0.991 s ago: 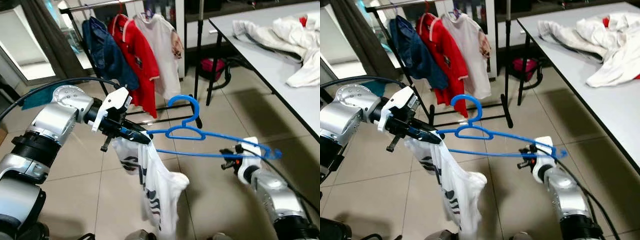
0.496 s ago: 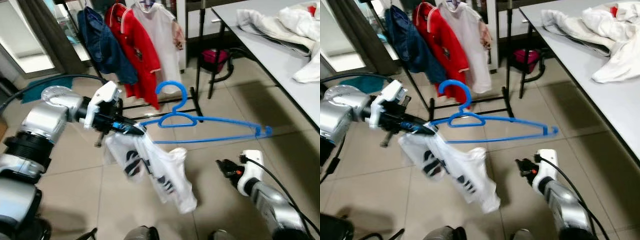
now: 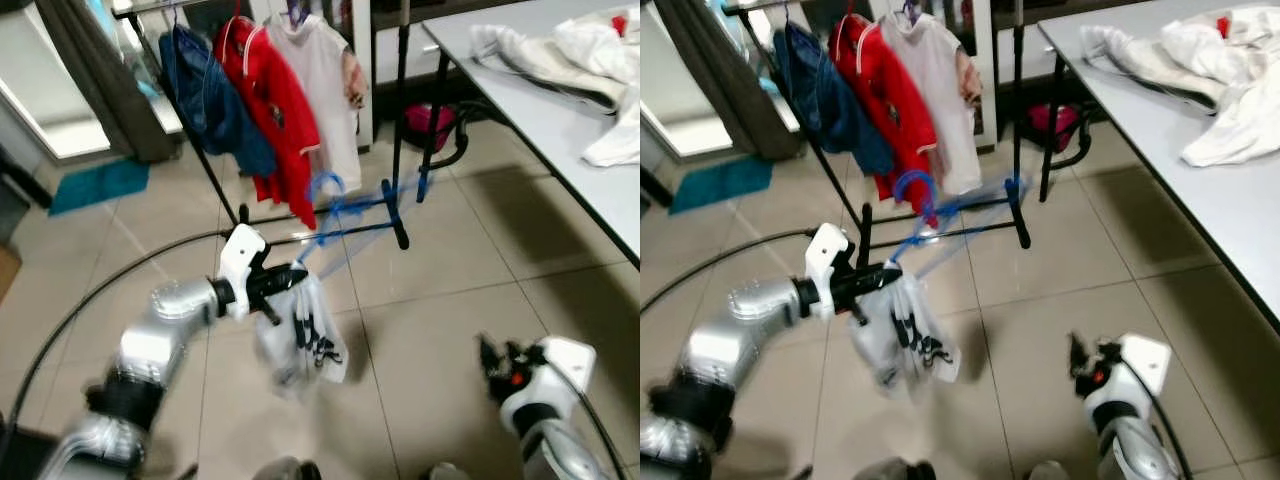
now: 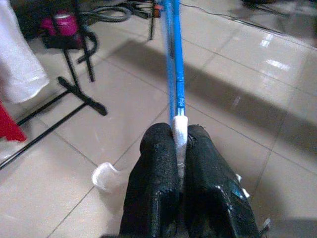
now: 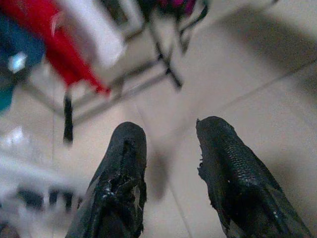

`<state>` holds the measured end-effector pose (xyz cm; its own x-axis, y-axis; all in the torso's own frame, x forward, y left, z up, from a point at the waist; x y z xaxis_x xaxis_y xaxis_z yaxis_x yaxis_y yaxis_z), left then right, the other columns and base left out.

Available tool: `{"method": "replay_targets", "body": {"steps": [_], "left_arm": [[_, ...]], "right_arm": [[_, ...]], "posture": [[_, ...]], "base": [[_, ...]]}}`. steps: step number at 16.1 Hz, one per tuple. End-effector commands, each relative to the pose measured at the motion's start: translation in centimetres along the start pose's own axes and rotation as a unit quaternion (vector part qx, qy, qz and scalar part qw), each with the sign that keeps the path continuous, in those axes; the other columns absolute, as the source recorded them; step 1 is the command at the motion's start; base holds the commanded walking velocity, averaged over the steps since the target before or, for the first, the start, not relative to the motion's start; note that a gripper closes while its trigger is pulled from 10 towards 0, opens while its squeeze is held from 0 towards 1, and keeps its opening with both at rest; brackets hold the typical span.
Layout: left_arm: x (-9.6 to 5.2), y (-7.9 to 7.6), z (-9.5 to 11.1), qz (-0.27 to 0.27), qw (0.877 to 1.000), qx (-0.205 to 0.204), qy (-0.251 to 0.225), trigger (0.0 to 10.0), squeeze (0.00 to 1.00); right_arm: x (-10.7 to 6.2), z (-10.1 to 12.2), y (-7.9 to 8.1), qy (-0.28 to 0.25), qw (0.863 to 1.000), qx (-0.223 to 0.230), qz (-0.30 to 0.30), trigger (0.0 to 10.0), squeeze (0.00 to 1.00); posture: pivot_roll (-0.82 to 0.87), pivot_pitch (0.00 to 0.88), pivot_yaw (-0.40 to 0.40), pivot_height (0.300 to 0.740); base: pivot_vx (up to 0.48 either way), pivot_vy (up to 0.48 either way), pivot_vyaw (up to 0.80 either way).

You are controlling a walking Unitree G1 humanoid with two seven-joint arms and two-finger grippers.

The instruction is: Hang hanger

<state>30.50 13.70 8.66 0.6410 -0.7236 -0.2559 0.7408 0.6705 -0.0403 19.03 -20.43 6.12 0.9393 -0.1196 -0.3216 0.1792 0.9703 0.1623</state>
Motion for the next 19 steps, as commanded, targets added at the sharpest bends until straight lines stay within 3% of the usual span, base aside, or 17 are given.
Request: {"method": "replay_targets", "body": {"steps": [1, 2, 3, 5, 7, 10, 11, 13, 15, 19], "left_arm": [[-0.3, -0.4, -0.2, 0.025, 1.0, 0.003, 0.003, 1.0, 0.0], [-0.3, -1.3, -0.6, 0.029, 1.0, 0.011, 0.002, 1.8, 0.0], [-0.5, -2.7, -1.5, 0.047, 0.999, -0.008, 0.0, 10.0, 0.0], [-1.0, -3.8, -2.6, 0.068, 0.998, 0.007, 0.018, 10.0, 0.0], [-1.4, -3.7, -3.0, 0.115, 0.992, 0.028, 0.038, 10.0, 0.0], [-2.0, -3.2, -2.3, 0.155, 0.988, 0.005, -0.005, 10.0, 0.0], [-2.2, -3.6, -2.2, 0.163, 0.986, 0.015, -0.006, 10.0, 0.0], [-2.3, -4.6, -1.4, 0.154, 0.987, 0.028, -0.015, 10.0, 0.0], [-2.4, -4.6, -1.1, 0.159, 0.987, 0.029, -0.012, 10.0, 0.0], [-2.0, -4.2, -1.1, 0.146, 0.989, 0.022, -0.004, 10.0, 0.0]], "right_arm": [[-0.5, 0.2, 0.5, -0.001, 1.0, 0.008, -0.012, 10.0, 0.0], [-0.6, 0.3, 0.6, -0.003, 1.0, 0.024, -0.019, 10.0, 0.0], [-0.8, 0.6, 0.5, -0.012, 0.999, 0.03, -0.032, 10.0, 0.0], [-0.9, 0.2, 0.2, -0.001, 0.998, 0.002, -0.059, 10.0, 0.0], [-0.7, 0.2, 0.3, 0.005, 0.998, -0.013, -0.064, 10.0, 0.0], [0.2, 0.4, 0.1, 0.012, 0.998, -0.028, -0.054, 10.0, 0.0], [0.5, 0.4, -0.2, 0.016, 0.998, -0.031, -0.049, 10.0, 0.0], [1.5, 0.5, 0.0, 0.025, 0.999, -0.025, -0.037, 10.0, 0.0], [1.8, 0.3, 0.5, 0.029, 0.999, -0.028, -0.03, 10.0, 0.0], [0.1, -0.8, 0.2, 0.044, 0.998, -0.015, -0.051, 10.0, 0.0]], "posture": [[-0.1, 0.0, 0.186, 0.74], [-0.09, 0.0, 0.183, 0.74], [-0.08, 0.0, 0.182, 0.74], [-0.1, 0.0, 0.177, 0.74], [-0.1, 0.0, 0.151, 0.74], [-0.06, 0.0, 0.093, 0.74], [-0.05, 0.0, 0.079, 0.74], [-0.01, 0.0, 0.04, 0.74], [-0.01, 0.0, 0.052, 0.74], [-0.06, 0.01, 0.114, 0.74]], "base": [[0.0, 0.0, -0.78], [0.0, 0.0, -0.78], [0.0, 0.0, -0.8], [0.0, 0.0, -0.8], [0.0, 0.0, -0.8], [0.0, 0.0, -0.8], [0.0, 0.0, -0.8], [0.0, 0.0, -0.8], [0.0, 0.0, -0.8], [0.0, 0.075, -0.6]]}}
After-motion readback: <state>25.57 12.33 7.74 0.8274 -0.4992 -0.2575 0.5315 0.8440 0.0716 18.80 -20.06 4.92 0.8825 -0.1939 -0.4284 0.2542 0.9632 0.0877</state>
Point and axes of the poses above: a point about 5 cm out from each wrist's last joint towards the gripper, its own x axis pointing out of the wrist towards the gripper, its own z axis along the axis of the wrist's last joint, y = z × x, the point moved 1 cm from there along x, pointing out of the wrist towards the gripper, and after that the axes turned 4 degrees about x, right-handed, at the moved point
